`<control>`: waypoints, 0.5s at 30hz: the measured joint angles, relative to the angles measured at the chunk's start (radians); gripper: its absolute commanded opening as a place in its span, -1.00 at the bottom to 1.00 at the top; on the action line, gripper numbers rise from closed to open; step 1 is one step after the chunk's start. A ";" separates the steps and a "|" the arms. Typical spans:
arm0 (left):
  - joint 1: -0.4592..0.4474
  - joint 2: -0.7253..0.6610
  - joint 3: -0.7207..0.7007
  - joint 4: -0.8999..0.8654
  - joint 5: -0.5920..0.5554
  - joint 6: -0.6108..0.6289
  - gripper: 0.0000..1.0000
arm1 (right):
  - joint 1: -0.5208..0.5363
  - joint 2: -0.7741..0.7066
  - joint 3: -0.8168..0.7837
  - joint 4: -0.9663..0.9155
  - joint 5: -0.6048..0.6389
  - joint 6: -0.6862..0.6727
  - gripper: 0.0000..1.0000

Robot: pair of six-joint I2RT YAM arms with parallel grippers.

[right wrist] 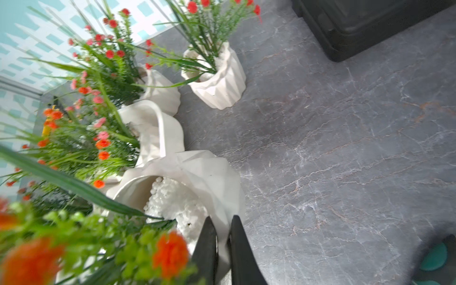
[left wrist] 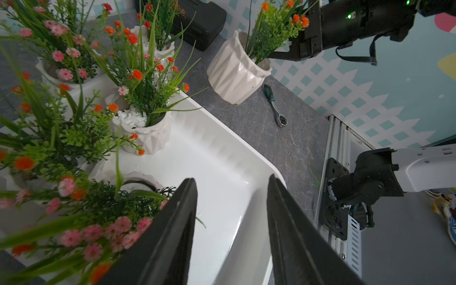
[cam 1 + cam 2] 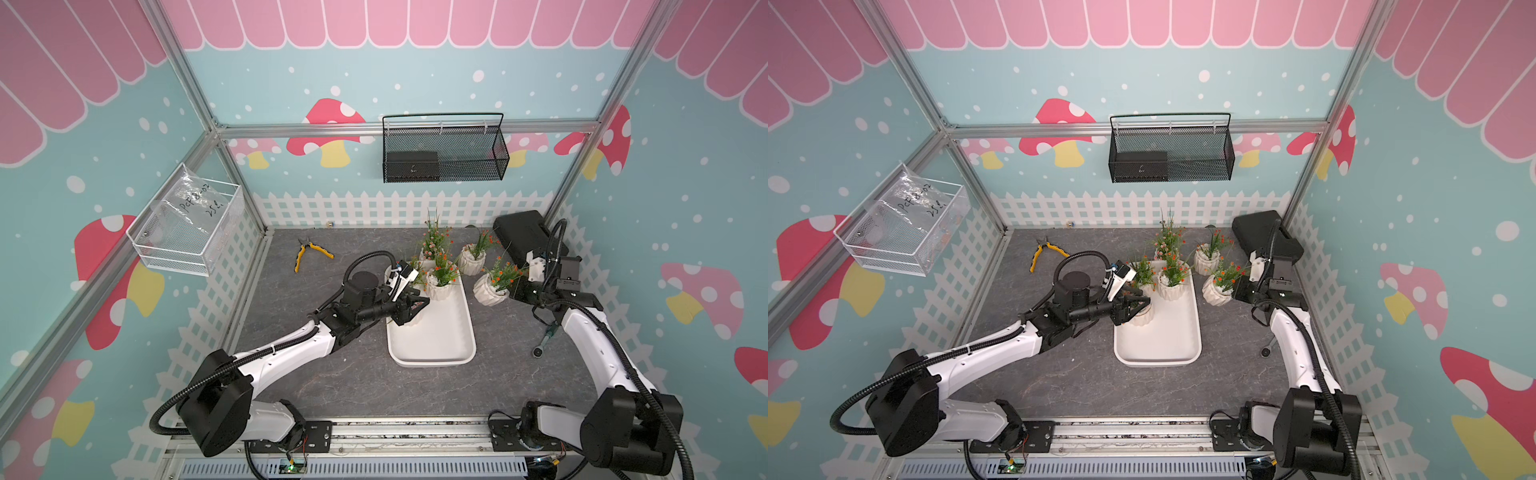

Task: Put the potted gypsophila into the storage box
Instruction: Place the baby's breath potted plant at the storage box.

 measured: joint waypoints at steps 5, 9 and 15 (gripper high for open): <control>0.000 -0.031 -0.016 -0.026 -0.029 -0.002 -0.04 | 0.036 -0.025 0.018 -0.040 -0.033 -0.036 -0.94; 0.000 -0.048 -0.016 -0.054 -0.055 -0.011 -0.05 | 0.090 -0.029 0.034 -0.053 -0.049 -0.056 -0.94; 0.000 -0.080 -0.023 -0.109 -0.116 -0.037 -0.05 | 0.186 -0.029 0.049 -0.053 -0.078 -0.079 -0.94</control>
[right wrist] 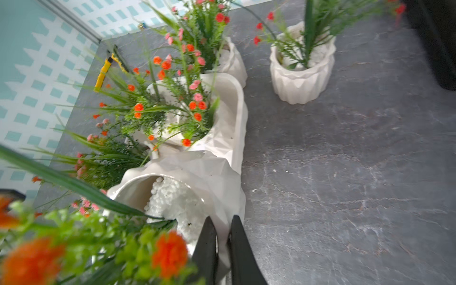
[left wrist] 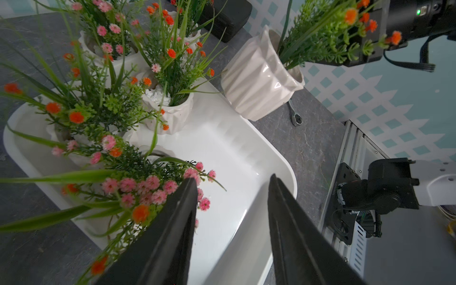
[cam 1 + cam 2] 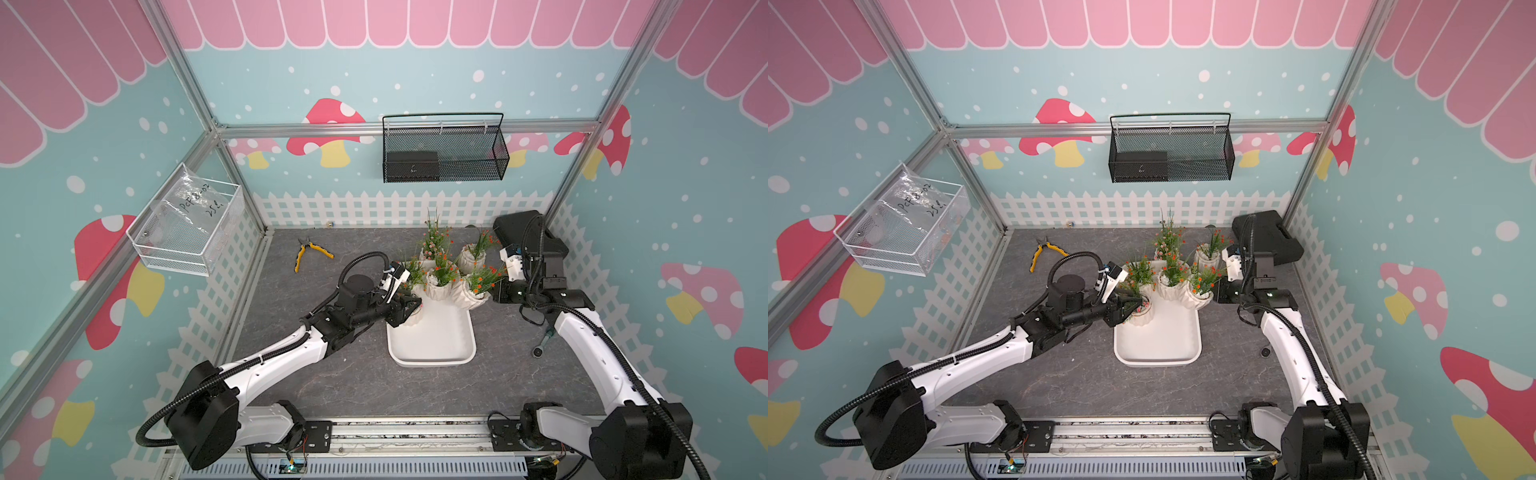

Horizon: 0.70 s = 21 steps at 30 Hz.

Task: Put the potted gypsophila into the storage box
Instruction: Place the baby's breath potted plant at the storage box.

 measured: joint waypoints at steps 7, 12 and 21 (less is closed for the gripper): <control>0.000 -0.049 -0.040 -0.029 -0.043 -0.016 -0.05 | 0.059 0.000 0.002 0.000 -0.012 -0.003 -0.94; 0.000 -0.076 -0.077 -0.031 -0.054 -0.026 -0.05 | 0.083 0.002 0.002 0.001 -0.014 -0.002 -0.94; 0.008 -0.117 -0.146 -0.019 -0.042 -0.026 -0.04 | 0.145 0.085 0.005 0.029 -0.010 -0.003 -0.94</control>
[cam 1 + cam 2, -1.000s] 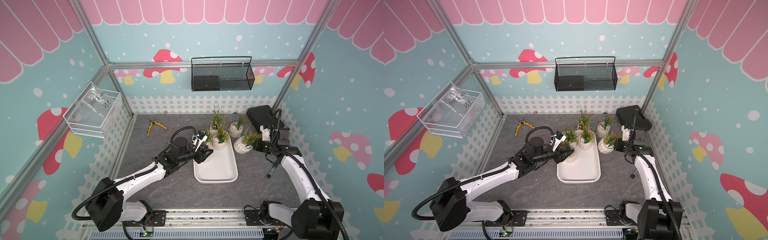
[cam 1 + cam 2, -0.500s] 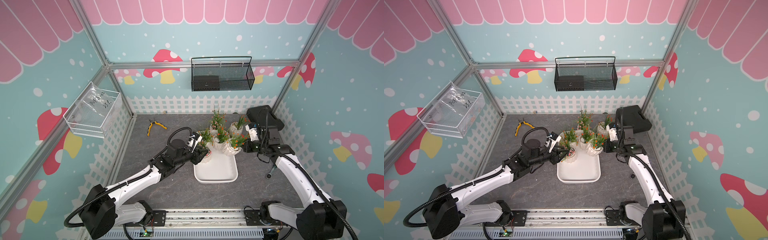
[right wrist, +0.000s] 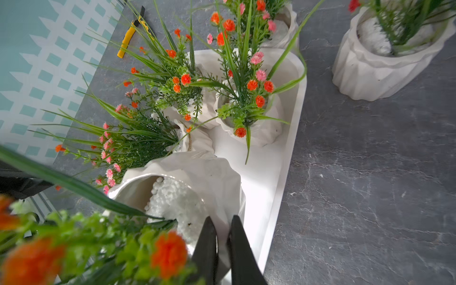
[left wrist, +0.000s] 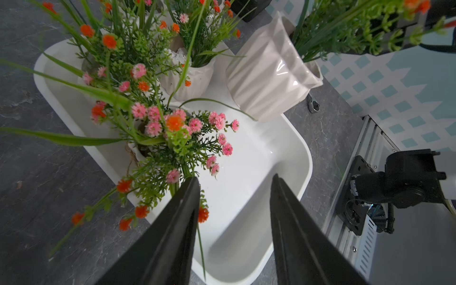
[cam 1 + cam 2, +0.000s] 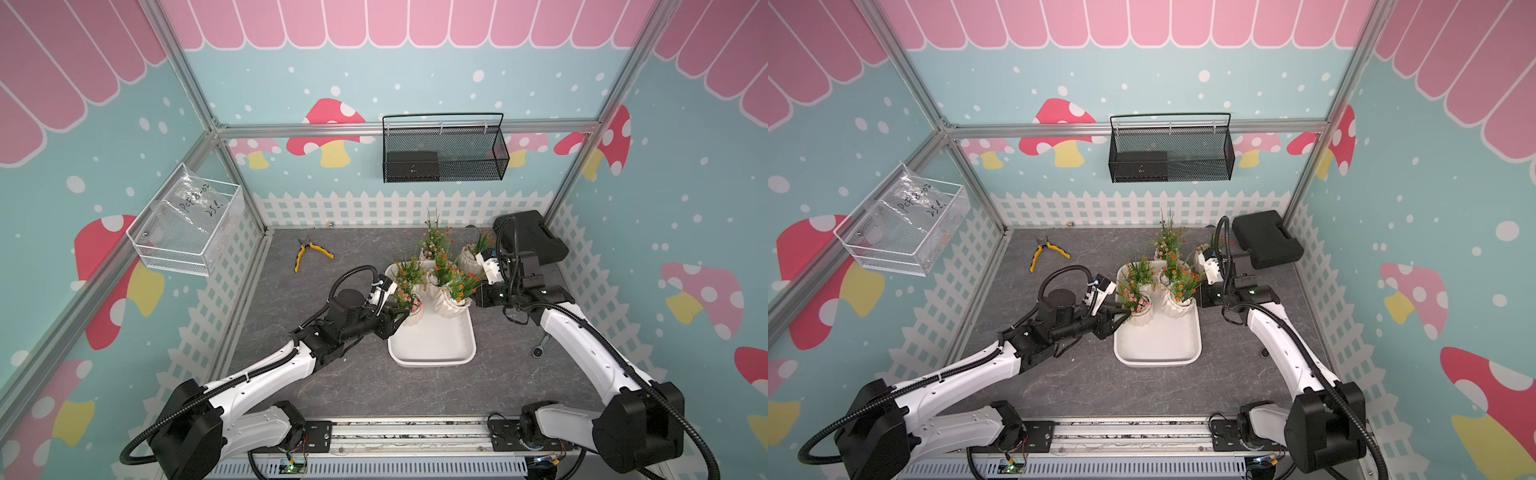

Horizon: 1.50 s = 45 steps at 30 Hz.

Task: Put the potted gypsophila into the storage box
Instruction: Place the baby's breath potted plant at the storage box.

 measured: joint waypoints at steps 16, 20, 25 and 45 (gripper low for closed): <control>0.028 -0.044 -0.031 -0.016 0.020 0.013 -0.04 | 0.077 0.111 -0.006 0.085 0.055 0.013 -0.94; 0.030 -0.044 -0.037 -0.019 0.020 0.016 -0.04 | 0.082 0.130 -0.016 0.099 0.087 0.019 -0.93; 0.035 -0.043 -0.042 -0.021 0.023 0.016 -0.03 | 0.089 0.156 -0.024 0.122 0.124 0.031 -0.92; 0.041 -0.045 -0.074 -0.014 0.027 0.026 -0.03 | 0.129 0.243 -0.027 0.175 0.184 0.035 -0.89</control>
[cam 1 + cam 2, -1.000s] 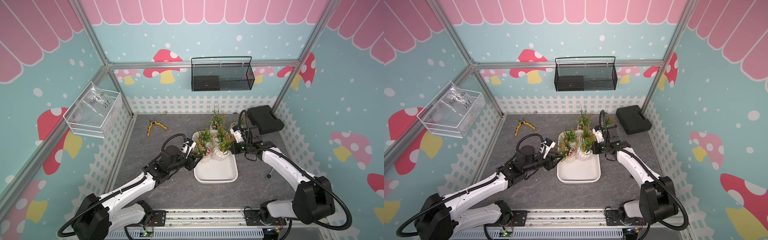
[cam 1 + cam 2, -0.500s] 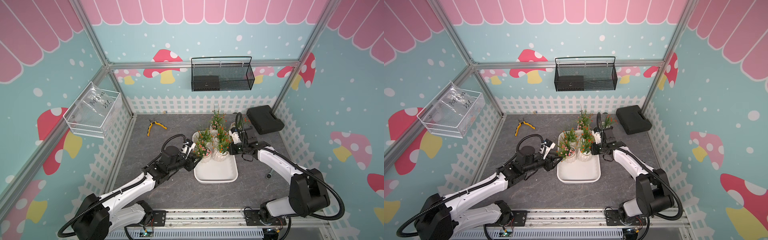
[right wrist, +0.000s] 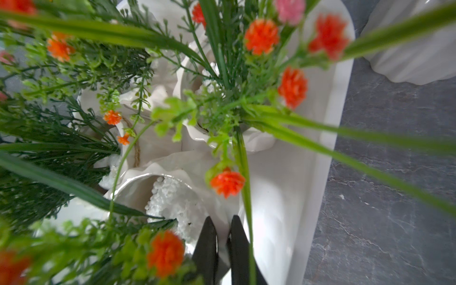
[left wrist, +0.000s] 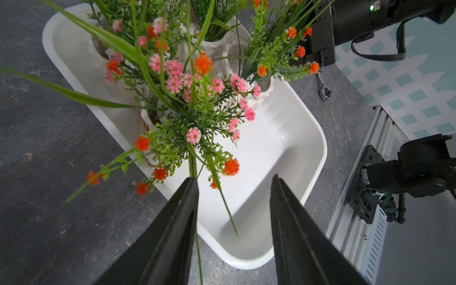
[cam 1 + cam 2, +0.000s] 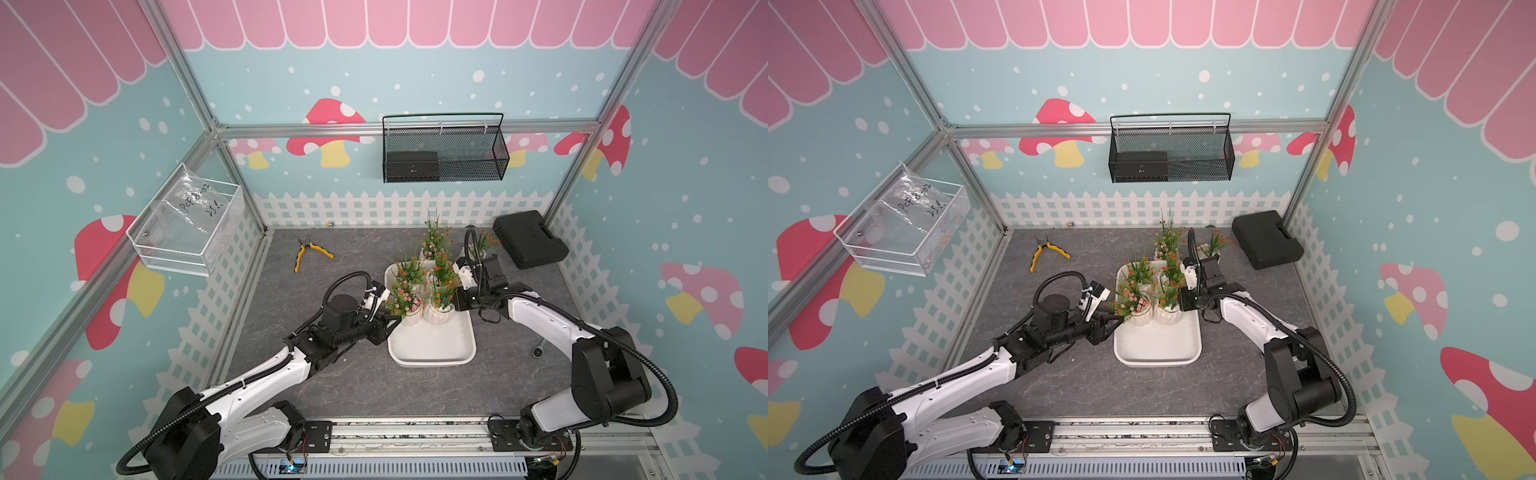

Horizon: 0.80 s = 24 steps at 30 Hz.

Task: Put the potted gypsophila into the storage box
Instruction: Place the baby's breath potted plant at the storage box.

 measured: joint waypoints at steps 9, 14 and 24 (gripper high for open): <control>0.000 0.000 0.000 0.003 0.003 0.000 -0.03 | 0.011 0.035 0.003 0.006 0.022 0.002 -0.86; 0.000 0.002 -0.001 0.003 0.005 0.000 -0.03 | 0.012 0.054 0.021 0.011 0.027 0.007 -0.64; 0.000 0.002 -0.003 0.003 0.005 0.000 -0.03 | 0.019 0.054 0.038 0.036 0.015 0.024 -0.47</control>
